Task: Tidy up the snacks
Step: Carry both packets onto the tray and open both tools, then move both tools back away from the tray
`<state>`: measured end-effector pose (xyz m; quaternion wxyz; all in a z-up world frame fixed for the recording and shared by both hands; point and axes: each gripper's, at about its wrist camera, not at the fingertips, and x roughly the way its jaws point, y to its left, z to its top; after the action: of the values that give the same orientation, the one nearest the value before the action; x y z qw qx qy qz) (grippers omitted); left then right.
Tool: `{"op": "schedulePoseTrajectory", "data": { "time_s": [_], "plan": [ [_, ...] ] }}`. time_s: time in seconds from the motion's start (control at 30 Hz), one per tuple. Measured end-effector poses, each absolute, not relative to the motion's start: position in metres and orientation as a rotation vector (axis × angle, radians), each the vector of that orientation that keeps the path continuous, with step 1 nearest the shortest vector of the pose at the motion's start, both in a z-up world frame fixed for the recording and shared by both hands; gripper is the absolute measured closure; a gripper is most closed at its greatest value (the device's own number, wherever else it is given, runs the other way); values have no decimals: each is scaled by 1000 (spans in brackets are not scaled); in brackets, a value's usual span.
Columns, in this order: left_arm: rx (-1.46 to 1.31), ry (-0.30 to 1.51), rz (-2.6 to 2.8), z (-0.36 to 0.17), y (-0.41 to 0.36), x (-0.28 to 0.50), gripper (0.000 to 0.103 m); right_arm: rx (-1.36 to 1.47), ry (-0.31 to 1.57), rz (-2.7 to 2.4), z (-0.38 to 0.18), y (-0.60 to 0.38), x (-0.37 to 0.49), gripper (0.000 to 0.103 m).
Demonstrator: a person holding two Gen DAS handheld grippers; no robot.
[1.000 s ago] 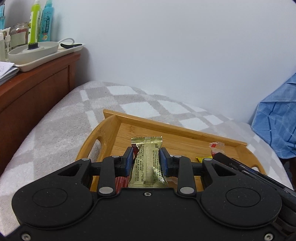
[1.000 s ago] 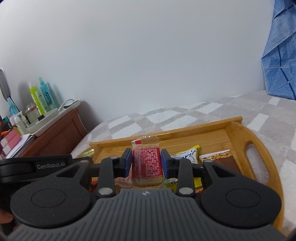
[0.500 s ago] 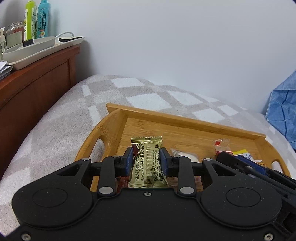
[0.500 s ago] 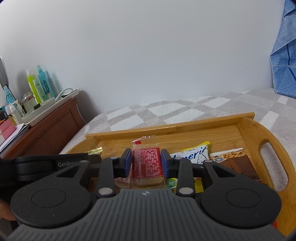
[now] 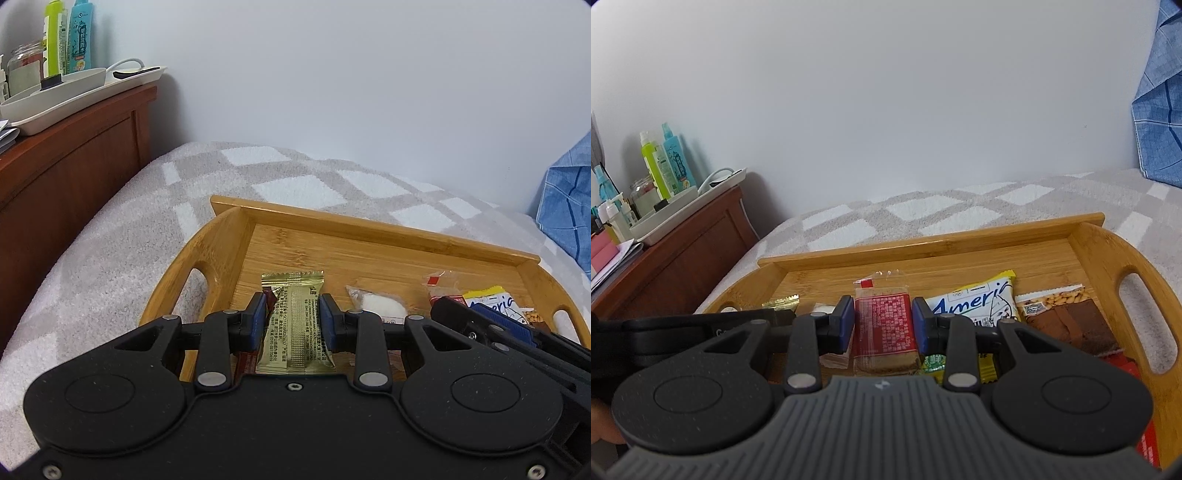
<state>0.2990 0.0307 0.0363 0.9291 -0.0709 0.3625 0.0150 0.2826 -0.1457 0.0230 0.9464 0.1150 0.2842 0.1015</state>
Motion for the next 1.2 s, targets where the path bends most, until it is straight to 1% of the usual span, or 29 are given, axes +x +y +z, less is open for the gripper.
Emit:
{"op": "schedulePoseTrajectory", "data": {
  "time_s": [0.5,0.57,0.6,0.63,0.67,0.7,0.73,0.8,0.87,0.93,0.97,1.03,1.1,1.2],
  "plan": [
    [-128,744,30,36,27,298,72,221,627,183,19,-143,287,61],
    [-131,739,33,38,27,298,70,223,629,187,19,-143,287,60],
    [-131,735,33,39,27,297,65,226,618,197,19,-144,287,56],
    [-130,729,33,41,27,296,63,236,589,211,22,-145,284,50],
    [-132,723,34,44,28,294,63,238,564,220,24,-146,281,47],
    [-135,720,32,47,29,293,60,229,547,217,27,-147,280,42],
    [-139,717,29,50,29,291,55,226,540,215,30,-148,279,39],
    [-147,706,22,57,31,287,52,243,539,219,34,-153,277,37],
    [-145,694,18,64,30,280,50,265,532,218,40,-159,272,37],
    [-143,684,7,72,28,272,44,268,523,215,48,-165,266,33],
    [-142,677,-2,76,27,267,43,266,519,212,52,-168,262,32],
    [-134,660,-19,84,22,256,35,260,505,205,59,-175,251,29],
    [-120,644,-33,91,17,243,29,250,495,194,66,-184,238,26],
    [-109,633,-59,100,9,224,25,253,482,158,75,-199,220,23]
  ]
}}
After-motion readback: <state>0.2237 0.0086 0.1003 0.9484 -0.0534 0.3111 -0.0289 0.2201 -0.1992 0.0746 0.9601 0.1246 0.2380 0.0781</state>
